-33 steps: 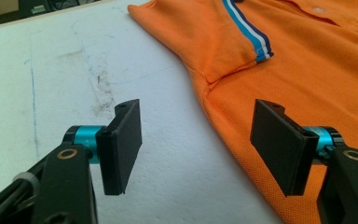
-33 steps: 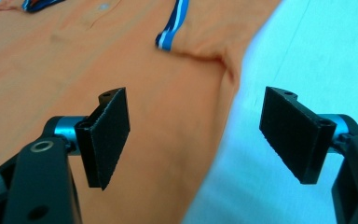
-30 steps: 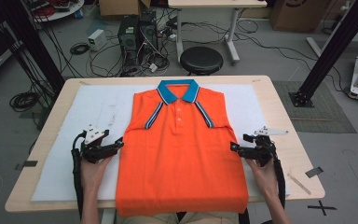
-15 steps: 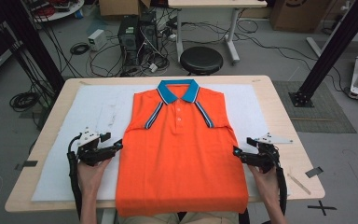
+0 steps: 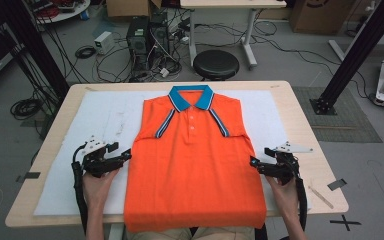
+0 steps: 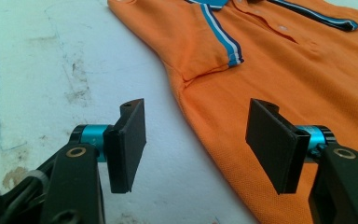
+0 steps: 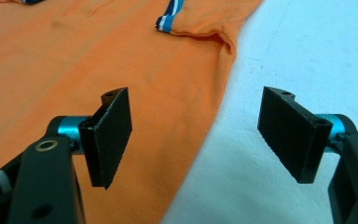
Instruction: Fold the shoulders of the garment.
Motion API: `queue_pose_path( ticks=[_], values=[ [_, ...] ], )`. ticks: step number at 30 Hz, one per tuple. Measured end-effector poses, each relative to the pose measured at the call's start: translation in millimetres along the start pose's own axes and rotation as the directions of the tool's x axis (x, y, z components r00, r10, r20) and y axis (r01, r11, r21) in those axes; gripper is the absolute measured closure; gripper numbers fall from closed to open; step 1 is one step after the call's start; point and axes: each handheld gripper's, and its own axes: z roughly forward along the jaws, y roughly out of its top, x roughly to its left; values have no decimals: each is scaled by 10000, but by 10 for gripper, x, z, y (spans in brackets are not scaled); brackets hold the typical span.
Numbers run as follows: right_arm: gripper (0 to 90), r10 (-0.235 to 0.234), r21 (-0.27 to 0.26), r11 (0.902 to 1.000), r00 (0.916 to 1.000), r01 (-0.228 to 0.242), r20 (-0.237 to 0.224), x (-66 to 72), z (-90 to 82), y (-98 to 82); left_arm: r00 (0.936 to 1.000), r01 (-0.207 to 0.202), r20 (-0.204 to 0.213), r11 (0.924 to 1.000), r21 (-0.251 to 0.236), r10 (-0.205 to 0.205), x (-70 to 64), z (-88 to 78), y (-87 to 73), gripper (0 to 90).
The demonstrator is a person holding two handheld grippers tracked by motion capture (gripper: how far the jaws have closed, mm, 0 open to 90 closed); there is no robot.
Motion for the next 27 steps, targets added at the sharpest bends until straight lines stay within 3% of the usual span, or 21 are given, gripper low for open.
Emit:
queue_pose_path(
  ticks=[4, 7, 10, 14, 19, 24, 27],
  values=[
    [266, -158, -125, 9998, 9996, 161, 221, 30, -14, -7, 9999, -155, 76, 9999, -2, 155, -22, -8, 4, 380],
    [265, -145, -77, 9999, 9998, 146, 136, 32, -22, -5, 9981, 319, 508, 9987, 397, -339, -78, -61, -4, 381],
    [264, -95, 151, 9998, 9999, 95, 54, 55, -73, -32, 9983, -93, 578, 9996, 285, 77, -257, -205, -6, 412],
    [268, -479, 52, 9988, 9987, 478, 176, 128, -176, -66, 9966, -429, 718, 9988, 235, 411, -362, -304, -9, 412],
    [268, -477, -27, 9989, 9988, 477, 64, 172, -258, -89, 9939, -848, 736, 9956, 399, 817, -504, -387, -64, 411],
    [267, -424, 65, 9991, 9991, 425, -56, 187, -285, -89, 9931, -1050, 562, 9936, 421, 1026, -563, -418, -46, 405],
    [267, -559, 36, 9984, 9984, 559, -91, 213, -286, -85, 9936, -930, 672, 9951, 336, 906, -557, -448, -55, 402]
  ],
)
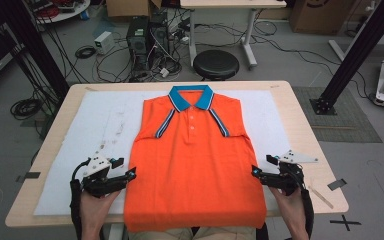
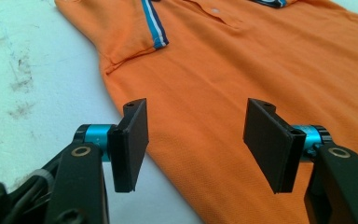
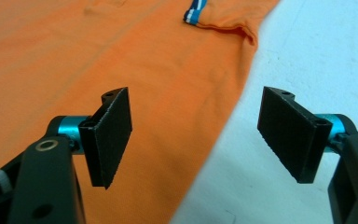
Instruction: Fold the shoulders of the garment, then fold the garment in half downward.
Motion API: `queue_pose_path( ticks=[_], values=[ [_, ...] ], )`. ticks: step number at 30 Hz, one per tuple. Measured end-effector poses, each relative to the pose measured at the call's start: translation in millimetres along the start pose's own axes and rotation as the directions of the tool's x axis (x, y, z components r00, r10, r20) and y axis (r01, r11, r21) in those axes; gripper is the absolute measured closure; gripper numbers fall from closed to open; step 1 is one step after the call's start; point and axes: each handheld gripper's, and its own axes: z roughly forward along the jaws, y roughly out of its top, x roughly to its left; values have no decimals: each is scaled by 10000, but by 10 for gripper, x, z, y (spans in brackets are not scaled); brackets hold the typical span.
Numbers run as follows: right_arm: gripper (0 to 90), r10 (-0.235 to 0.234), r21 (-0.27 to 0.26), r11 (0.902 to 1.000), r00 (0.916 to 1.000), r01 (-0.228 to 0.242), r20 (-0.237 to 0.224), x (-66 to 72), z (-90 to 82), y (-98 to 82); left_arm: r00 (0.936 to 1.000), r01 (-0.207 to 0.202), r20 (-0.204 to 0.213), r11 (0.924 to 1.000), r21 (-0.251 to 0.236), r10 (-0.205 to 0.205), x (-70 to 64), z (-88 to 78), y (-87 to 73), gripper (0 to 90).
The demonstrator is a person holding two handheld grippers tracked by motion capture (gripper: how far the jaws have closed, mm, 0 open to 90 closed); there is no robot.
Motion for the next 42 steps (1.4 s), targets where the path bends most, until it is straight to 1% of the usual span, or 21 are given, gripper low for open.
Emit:
queue_pose_path(
  ticks=[4, 7, 9, 11, 12, 14, 15, 16, 17, 20, 22, 24, 25, 27, 28, 29, 30, 33, 37, 39, 42],
  values=[
    [267, -46, 80, 10000, 9999, 47, -108, 25, 31, 17, 10000, 68, -66, 10000, 43, -68, -16, -14, -29, 402],
    [268, -88, 79, 9999, 9999, 88, -76, 57, 19, 35, 10000, -84, -43, 10000, -22, 84, -51, -45, -22, 396],
    [272, -14, 280, 9996, 10000, 12, 91, 86, 2, 40, 9999, -63, -113, 9999, 112, 64, -62, -46, -24, 394],
    [276, -7, 361, 9993, 9999, 2, 123, 81, 1, 28, 9998, 145, -158, 9991, 404, -139, -58, -40, -52, 396],
    [386, -61, 700, 9975, 9999, 52, 123, 89, -4, -6, 9995, 263, -203, 9980, 568, -252, -53, -35, -72, 398],
    [440, -169, 1113, 9937, 9998, 151, 144, 101, -4, -38, 9986, 444, -321, 9946, 937, -416, -42, -33, -118, 403],
    [468, -140, 1340, 9909, 9998, 119, 148, 106, 1, -50, 9973, 700, -292, 9899, 1229, -669, -28, -21, -157, 405],
    [468, -140, 1340, 9909, 9998, 119, 148, 106, 1, -50, 9973, 700, -292, 9899, 1229, -669, -28, -21, -157, 417],
    [525, -152, 1681, 9857, 9999, 140, 57, 117, 19, -73, 9972, 727, -290, 9887, 1311, -695, -26, -18, -174, 434],
    [595, -141, 1974, 9802, 9999, 155, -85, 148, 53, -114, 9974, 713, -199, 9842, 1623, -690, -46, 6, -216, 477],
    [604, -228, 1917, 9812, 9997, 228, -22, 162, 57, -130, 9978, 656, -163, 9794, 1908, -637, -63, 32, -242, 496],
    [670, -339, 1798, 9832, 9993, 302, 177, 166, 47, -151, 9986, 465, -336, 9816, 1854, -409, -83, 30, -262, 544],
    [670, -339, 1798, 9832, 9993, 302, 177, 166, 47, -151, 9984, 461, -393, 9820, 1834, -395, -84, 28, -266, 544],
    [738, -214, 1703, 9852, 9996, 178, 197, 153, 37, -169, 9977, 449, -572, 9825, 1808, -351, -86, 21, -268, 646],
    [771, -238, 1683, 9855, 9996, 211, 141, 150, 33, -174, 9981, 472, -465, 9826, 1798, -394, -83, 15, -270, 705],
    [771, -238, 1683, 9855, 9996, 211, 141, 150, 33, -174, 9984, 536, -263, 9829, 1760, -498, -82, 13, -275, 705],
    [817, -242, 1686, 9854, 9997, 238, 4, 148, 30, -177, 9985, 528, -204, 9837, 1719, -501, -88, 16, -282, 756],
    [876, -294, 1659, 9856, 9993, 328, -231, 157, 26, -185, 9990, 447, -100, 9850, 1668, -436, -106, 10, -290, 836],
    [886, -91, 1676, 9857, 9988, 170, -476, 119, 6, -186, 9997, 232, -59, 9871, 1583, -225, -135, -25, -283, 851],
    [887, -60, 1607, 9869, 9983, 153, -582, 94, -34, -198, 9997, 242, 26, 9882, 1512, -249, -132, -50, -281, 853],
    [887, 91, 1559, 9878, 9976, 17, -687, 83, -91, -210, 9988, 256, 363, 9887, 1474, -313, -89, -106, -274, 853]
  ],
)
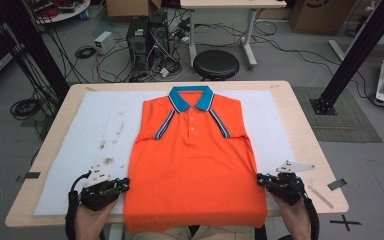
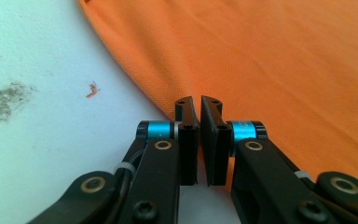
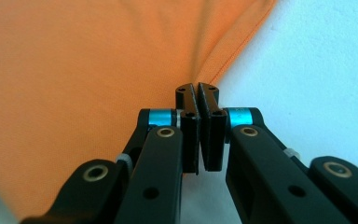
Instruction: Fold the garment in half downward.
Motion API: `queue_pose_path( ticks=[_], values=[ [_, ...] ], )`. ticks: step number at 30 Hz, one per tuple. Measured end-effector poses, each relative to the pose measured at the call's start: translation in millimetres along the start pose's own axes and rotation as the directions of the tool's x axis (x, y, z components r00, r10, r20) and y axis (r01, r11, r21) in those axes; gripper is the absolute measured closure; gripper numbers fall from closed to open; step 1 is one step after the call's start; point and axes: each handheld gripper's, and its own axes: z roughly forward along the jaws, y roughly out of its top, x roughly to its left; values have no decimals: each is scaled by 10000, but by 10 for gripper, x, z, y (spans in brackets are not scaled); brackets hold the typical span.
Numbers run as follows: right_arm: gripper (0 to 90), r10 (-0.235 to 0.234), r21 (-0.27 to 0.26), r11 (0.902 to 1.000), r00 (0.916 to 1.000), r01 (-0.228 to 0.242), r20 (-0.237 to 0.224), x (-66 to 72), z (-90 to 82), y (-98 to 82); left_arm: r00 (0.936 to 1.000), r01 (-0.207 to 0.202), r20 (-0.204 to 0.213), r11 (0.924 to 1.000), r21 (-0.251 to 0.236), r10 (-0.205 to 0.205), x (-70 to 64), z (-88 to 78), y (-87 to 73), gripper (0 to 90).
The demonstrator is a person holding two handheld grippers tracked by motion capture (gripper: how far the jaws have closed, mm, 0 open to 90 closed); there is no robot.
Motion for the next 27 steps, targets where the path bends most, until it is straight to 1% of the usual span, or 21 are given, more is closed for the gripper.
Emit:
queue_pose_path(
  ticks=[2, 3, 4, 5, 6, 9, 10, 13, 14, 15, 16, 18, 20, 21, 22, 23, 24, 25, 26, 27],
  values=[
    [886, -40, -15, 10000, 10000, 40, -64, -10, -31, -18, 9997, 1, 253, 10000, -22, 0, 28, -40, -7, 853],
    [887, 32, -3, 10000, 9999, -32, -108, -9, -43, -30, 9994, 7, 349, 10000, -43, -6, 35, -59, -13, 853],
    [887, 32, -3, 10000, 9999, -32, -108, -9, -43, -30, 9989, 13, 464, 10000, -63, -10, 36, -75, -20, 853],
    [887, 58, 15, 10000, 9997, -57, -256, -17, -68, -60, 9983, 1, 575, 10000, -52, 2, 35, -90, -26, 853],
    [887, 58, 15, 10000, 9997, -57, -256, -17, -68, -60, 9978, -44, 657, 10000, -29, 46, 34, -108, -32, 853],
    [886, 12, 80, 10000, 9993, -9, -372, -18, -109, -116, 9947, -30, 1031, 10000, 44, 25, 23, -150, -54, 852],
    [886, 65, 120, 9999, 9992, -60, -407, -14, -123, -135, 9935, -11, 1135, 10000, 76, 3, 17, -164, -60, 852],
    [884, 68, 108, 9999, 9990, -63, -436, 4, -187, -207, 9919, -57, 1269, 9999, 122, 41, -15, -198, -93, 852],
    [884, 68, 108, 9999, 9990, -63, -436, 4, -187, -207, 9911, -91, 1326, 9998, 198, 64, -29, -202, -106, 852],
    [885, 136, 151, 9998, 9989, -129, -444, 25, -224, -239, 9901, -135, 1401, 9995, 291, 93, -46, -206, -120, 852],
    [885, 136, 151, 9998, 9989, -129, -444, 25, -224, -239, 9901, -167, 1401, 9992, 372, 114, -66, -213, -135, 852],
    [883, 107, 209, 9997, 9988, -97, -488, 52, -281, -289, 9892, -124, 1468, 9989, 452, 57, -97, -234, -159, 850],
    [874, 150, 255, 9996, 9987, -137, -489, 56, -296, -302, 9891, -153, 1472, 9991, 383, 95, -98, -254, -156, 845],
    [768, 208, 179, 9996, 9990, -201, -393, 47, -306, -310, 9896, -81, 1435, 9995, 301, 37, -92, -258, -144, 786],
    [768, 208, 179, 9996, 9990, -201, -393, 47, -306, -310, 9921, -80, 1252, 9998, 163, 59, -76, -261, -123, 786],
    [753, 283, 140, 9995, 9993, -280, -263, 35, -307, -304, 9950, 28, 995, 10000, -33, -24, -58, -257, -96, 699],
    [724, 312, 34, 9995, 9993, -311, -219, 17, -304, -292, 9970, 132, 769, 9998, -177, -118, -29, -251, -60, 648],
    [665, 401, -75, 9992, 9992, -402, -87, -1, -298, -266, 9982, 200, 577, 9993, -309, -182, -10, -236, -30, 619],
    [656, 410, -175, 9990, 9991, -409, 63, -10, -284, -238, 9991, 275, 345, 9987, -434, -260, 1, -218, -8, 573],
    [644, 262, -164, 9995, 9992, -257, 312, -19, -248, -183, 9994, 300, 161, 9985, -463, -293, 22, -189, 20, 538]
  ],
)
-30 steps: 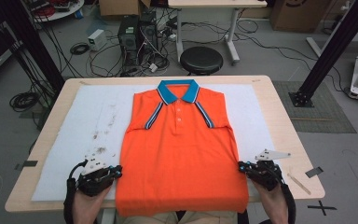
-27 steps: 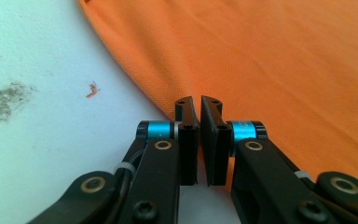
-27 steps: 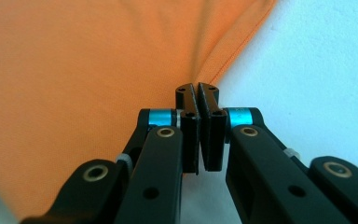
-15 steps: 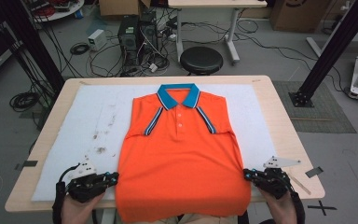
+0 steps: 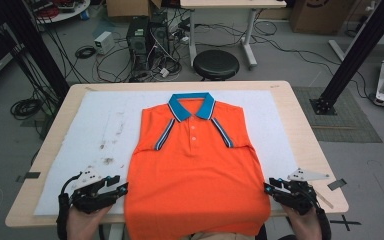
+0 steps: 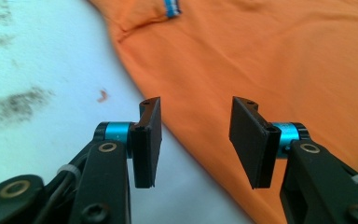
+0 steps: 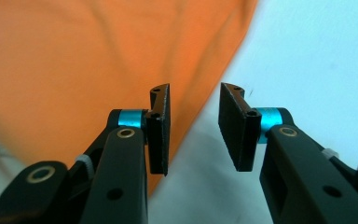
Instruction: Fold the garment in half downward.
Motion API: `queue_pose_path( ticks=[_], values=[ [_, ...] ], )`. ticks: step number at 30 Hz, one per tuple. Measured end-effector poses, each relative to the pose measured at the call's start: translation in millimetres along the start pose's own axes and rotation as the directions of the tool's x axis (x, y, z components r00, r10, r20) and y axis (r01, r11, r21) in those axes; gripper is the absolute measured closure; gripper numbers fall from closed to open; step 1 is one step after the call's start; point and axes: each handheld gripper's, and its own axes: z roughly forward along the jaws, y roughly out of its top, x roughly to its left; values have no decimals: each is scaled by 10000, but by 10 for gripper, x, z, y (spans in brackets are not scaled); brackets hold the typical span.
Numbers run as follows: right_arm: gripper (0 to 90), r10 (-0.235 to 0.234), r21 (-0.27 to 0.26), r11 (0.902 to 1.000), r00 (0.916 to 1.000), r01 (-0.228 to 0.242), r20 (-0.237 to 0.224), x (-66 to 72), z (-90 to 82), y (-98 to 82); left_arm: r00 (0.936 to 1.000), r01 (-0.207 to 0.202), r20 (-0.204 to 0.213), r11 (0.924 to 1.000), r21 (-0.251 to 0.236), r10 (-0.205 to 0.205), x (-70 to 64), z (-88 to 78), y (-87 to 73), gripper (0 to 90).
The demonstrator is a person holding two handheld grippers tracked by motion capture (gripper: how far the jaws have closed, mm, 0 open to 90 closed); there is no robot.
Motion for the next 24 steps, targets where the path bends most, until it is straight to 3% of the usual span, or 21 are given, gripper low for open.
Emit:
queue_pose_path(
  ticks=[1, 2, 3, 7, 8, 10, 11, 16, 24],
  values=[
    [644, 0, 0, 10000, 10000, 0, 0, 0, 0, 0, 9999, 53, -99, 10000, 49, -53, 26, 39, 25, 538],
    [626, -186, 105, 9998, 9981, 180, 582, 19, 70, 66, 9997, 102, -205, 9999, 102, -100, 46, 84, 47, 532],
    [626, -221, 144, 9997, 9972, 211, 715, 25, 112, 95, 9995, 101, -317, 9998, 194, -95, 63, 136, 67, 533],
    [662, -382, 326, 9988, 9948, 353, 946, 43, 249, 133, 9986, 99, -524, 9964, 840, -55, 72, 344, 102, 586],
    [717, -438, 200, 9989, 9943, 421, 968, 51, 255, 132, 9993, 90, -383, 9945, 1041, -50, 65, 391, 95, 640],
    [845, -433, 167, 9990, 9961, 422, 769, 46, 259, 131, 9980, -126, -611, 9950, 992, 188, 29, 402, 80, 760],
    [885, -200, 139, 9997, 9992, 195, 338, 23, 251, 118, 9997, 22, -245, 9953, 972, 2, 41, 397, 81, 856],
    [891, -36, 157, 9999, 10000, 35, 40, -26, 200, 83, 9996, -282, -46, 9945, 1009, 288, 14, 307, 43, 863],
    [891, 144, 272, 9995, 9986, -130, -507, -23, 28, -66, 9970, -278, 747, 9934, 1109, 195, -41, 129, -37, 863]
  ],
)
